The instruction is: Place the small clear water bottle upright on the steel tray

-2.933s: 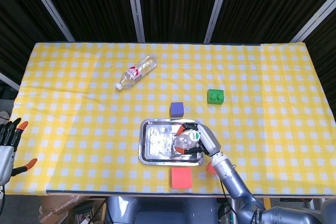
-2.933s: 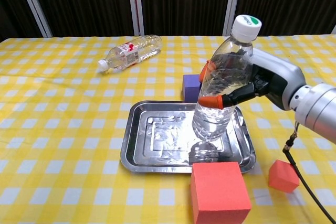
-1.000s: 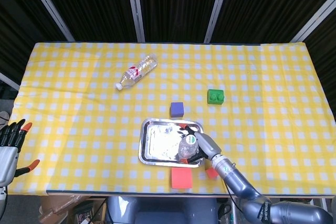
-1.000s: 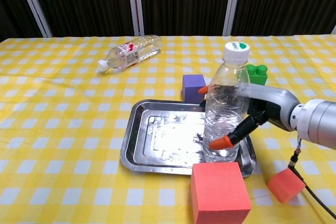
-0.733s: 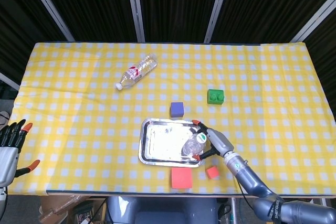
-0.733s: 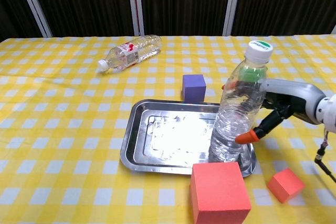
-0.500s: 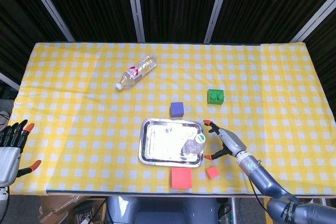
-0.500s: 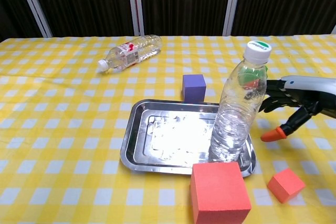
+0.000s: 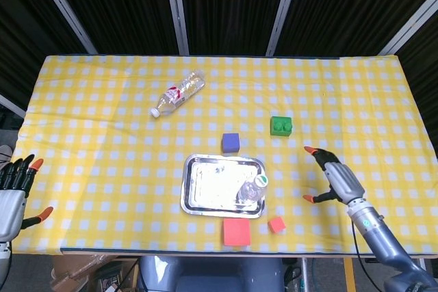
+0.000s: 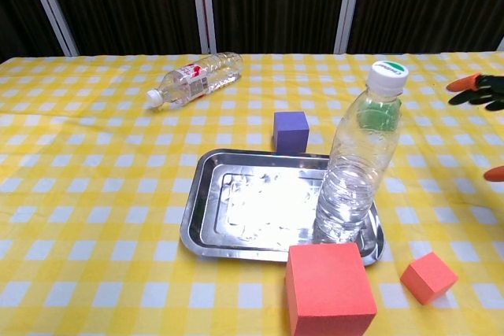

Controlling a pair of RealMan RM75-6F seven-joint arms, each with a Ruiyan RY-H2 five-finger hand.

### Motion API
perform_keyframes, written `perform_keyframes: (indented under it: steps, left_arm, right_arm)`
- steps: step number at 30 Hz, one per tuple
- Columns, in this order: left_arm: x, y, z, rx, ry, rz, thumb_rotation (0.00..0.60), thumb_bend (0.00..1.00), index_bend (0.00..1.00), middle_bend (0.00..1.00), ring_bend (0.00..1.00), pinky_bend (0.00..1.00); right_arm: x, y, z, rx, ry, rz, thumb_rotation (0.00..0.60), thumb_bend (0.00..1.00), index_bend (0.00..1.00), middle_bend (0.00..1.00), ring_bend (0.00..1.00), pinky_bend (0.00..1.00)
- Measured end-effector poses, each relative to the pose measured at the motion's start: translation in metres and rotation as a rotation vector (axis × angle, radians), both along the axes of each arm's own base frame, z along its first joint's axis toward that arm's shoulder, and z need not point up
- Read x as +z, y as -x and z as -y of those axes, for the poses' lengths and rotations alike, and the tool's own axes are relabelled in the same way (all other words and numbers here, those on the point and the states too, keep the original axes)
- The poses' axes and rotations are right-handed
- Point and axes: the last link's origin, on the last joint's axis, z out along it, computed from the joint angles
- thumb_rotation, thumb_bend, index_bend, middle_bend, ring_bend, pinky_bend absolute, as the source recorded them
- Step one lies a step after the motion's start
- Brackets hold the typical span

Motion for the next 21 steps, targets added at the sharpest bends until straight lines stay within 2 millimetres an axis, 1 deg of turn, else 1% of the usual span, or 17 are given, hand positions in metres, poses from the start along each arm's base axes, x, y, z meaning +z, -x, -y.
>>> perform_keyframes:
  steps: [4, 6, 8, 11, 15, 17, 21]
  left_arm:
    - [-0.001, -0.001, 0.001, -0.006, 0.005, -0.005, 0.600, 0.13, 0.00, 0.00, 0.00, 0.00]
    - [-0.001, -0.002, 0.002, -0.008, 0.004, -0.009, 0.600, 0.13, 0.00, 0.00, 0.00, 0.00]
    - [-0.002, -0.002, 0.002, -0.006, 0.004, -0.011, 0.600, 0.13, 0.00, 0.00, 0.00, 0.00]
    - [-0.002, -0.001, 0.002, -0.002, 0.001, -0.012, 0.600, 0.13, 0.00, 0.00, 0.00, 0.00]
    - [0.001, 0.000, 0.001, 0.000, -0.007, -0.008, 0.600, 0.13, 0.00, 0.00, 0.00, 0.00]
    - [0.002, 0.000, 0.000, 0.002, -0.014, -0.004, 0.600, 0.13, 0.00, 0.00, 0.00, 0.00]
    - [0.005, 0.003, 0.000, 0.010, -0.020, -0.002, 0.600, 0.13, 0.00, 0.00, 0.00, 0.00]
  right_arm:
    - [0.024, 0.015, -0.017, 0.057, 0.174, -0.181, 0.600, 0.05, 0.04, 0.10, 0.00, 0.00]
    - [0.036, 0.026, -0.031, 0.063, 0.261, -0.270, 0.600, 0.05, 0.04, 0.10, 0.00, 0.00]
    - [0.046, 0.037, -0.044, 0.061, 0.338, -0.326, 0.600, 0.06, 0.05, 0.10, 0.00, 0.00]
    - [0.056, 0.051, -0.056, 0.071, 0.426, -0.378, 0.600, 0.06, 0.05, 0.10, 0.00, 0.00]
    - [0.064, 0.069, -0.071, 0.070, 0.479, -0.435, 0.600, 0.06, 0.06, 0.10, 0.00, 0.00]
    - [0.066, 0.073, -0.075, 0.062, 0.484, -0.434, 0.600, 0.06, 0.07, 0.09, 0.00, 0.00]
    - [0.066, 0.072, -0.076, 0.058, 0.484, -0.449, 0.600, 0.06, 0.07, 0.08, 0.00, 0.00]
